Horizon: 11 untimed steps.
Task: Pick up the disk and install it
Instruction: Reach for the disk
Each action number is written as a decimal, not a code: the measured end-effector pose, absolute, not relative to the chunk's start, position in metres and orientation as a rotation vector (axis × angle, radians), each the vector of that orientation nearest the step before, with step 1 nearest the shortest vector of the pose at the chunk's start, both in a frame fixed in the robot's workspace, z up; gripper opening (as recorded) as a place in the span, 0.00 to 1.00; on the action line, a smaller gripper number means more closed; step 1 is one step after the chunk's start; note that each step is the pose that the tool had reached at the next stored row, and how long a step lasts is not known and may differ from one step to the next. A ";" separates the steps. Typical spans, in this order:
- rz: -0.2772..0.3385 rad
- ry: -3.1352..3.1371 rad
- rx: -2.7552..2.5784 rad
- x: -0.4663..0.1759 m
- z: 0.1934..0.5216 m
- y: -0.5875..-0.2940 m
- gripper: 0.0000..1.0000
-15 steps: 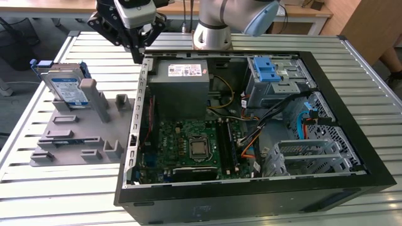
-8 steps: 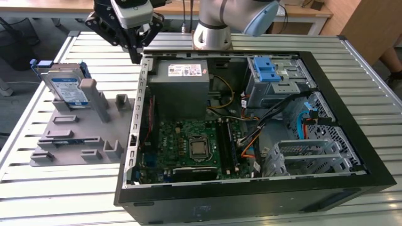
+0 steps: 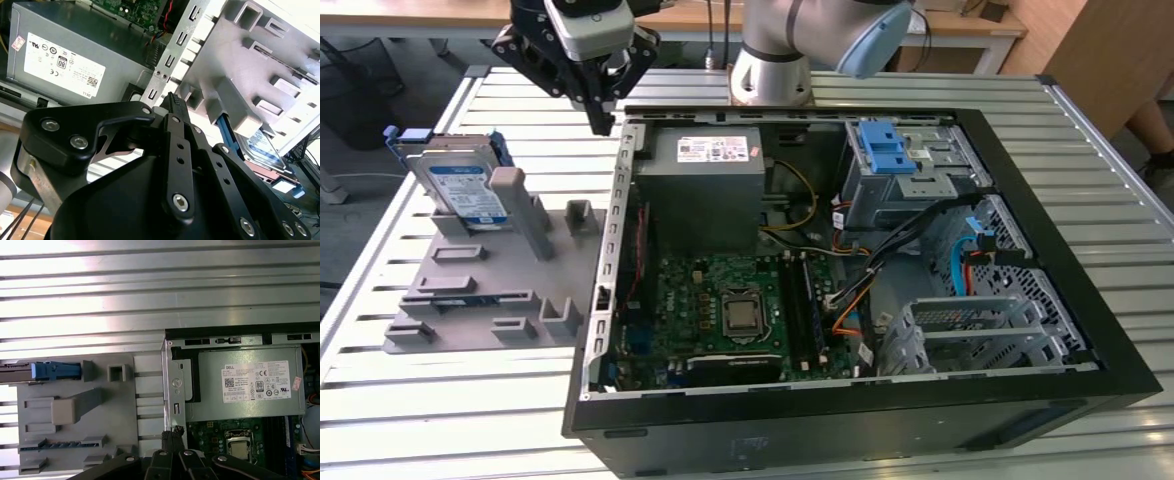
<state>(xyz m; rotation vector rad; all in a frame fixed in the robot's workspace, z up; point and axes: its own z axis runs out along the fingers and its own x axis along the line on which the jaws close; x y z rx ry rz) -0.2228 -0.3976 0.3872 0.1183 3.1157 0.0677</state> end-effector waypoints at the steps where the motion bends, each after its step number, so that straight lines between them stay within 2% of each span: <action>1: 0.068 3.116 0.118 -0.223 0.387 -0.398 0.11; 11: 0.067 3.116 0.118 -0.226 0.387 -0.398 0.11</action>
